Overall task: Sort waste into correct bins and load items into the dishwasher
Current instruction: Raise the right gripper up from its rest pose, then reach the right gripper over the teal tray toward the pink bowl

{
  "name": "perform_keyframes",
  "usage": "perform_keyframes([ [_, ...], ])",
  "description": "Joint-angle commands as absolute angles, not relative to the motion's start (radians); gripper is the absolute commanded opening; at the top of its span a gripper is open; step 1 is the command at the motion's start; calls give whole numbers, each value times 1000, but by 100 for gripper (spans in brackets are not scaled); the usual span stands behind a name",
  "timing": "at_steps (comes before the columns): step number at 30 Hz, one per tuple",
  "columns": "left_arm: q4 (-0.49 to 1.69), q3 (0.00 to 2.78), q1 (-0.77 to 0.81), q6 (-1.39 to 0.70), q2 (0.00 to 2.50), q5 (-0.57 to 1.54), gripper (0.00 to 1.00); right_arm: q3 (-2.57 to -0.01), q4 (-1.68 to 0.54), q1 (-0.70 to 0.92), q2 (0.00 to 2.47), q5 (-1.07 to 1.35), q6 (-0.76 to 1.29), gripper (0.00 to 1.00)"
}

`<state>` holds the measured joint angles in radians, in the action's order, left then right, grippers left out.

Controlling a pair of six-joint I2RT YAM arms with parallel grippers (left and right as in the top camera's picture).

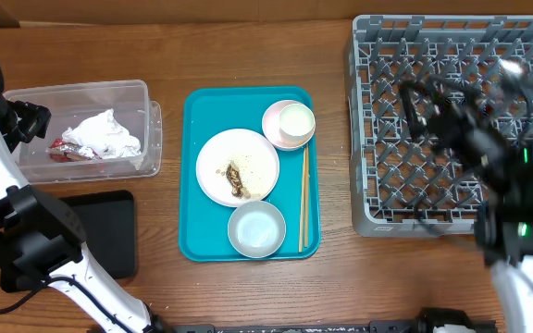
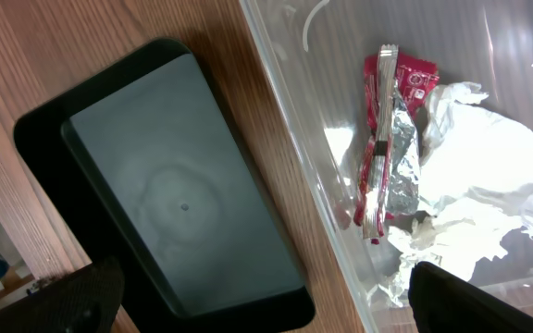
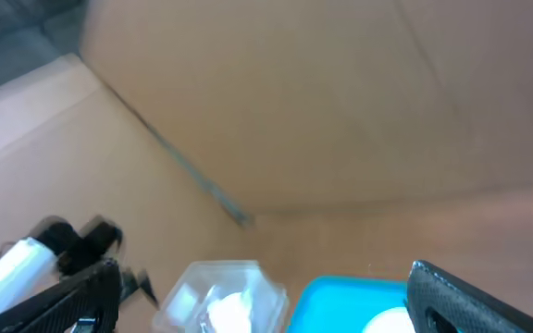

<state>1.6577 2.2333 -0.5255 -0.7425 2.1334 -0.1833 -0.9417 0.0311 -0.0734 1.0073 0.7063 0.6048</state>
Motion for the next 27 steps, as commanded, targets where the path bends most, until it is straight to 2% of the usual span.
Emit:
perform_keyframes([
  [1, 1658, 2234, -523, -764, 2094, -183, 100, -1149, -174, 23, 1137, 745, 368, 100],
  [6, 1659, 2234, -523, -764, 2094, -183, 100, -1343, -460, 244, 1283, 353, 198, 100],
  [10, 1659, 2234, -523, -764, 2094, -183, 100, -1388, -519, 412, 1383, -15, 167, 100],
  [12, 1659, 2234, -523, -764, 2094, -183, 100, -1388, -521, 461, 1439, -92, 167, 100],
  [17, 1658, 2234, -523, -764, 2094, -183, 100, -1388, -454, 535, 1606, -76, 167, 100],
  [22, 1658, 2234, -523, -764, 2094, -183, 100, -1388, -389, 582, 1671, -72, 167, 100],
  [27, 1658, 2234, -523, -764, 2094, -183, 100, -1388, -321, 626, 1707, 43, 168, 100],
])
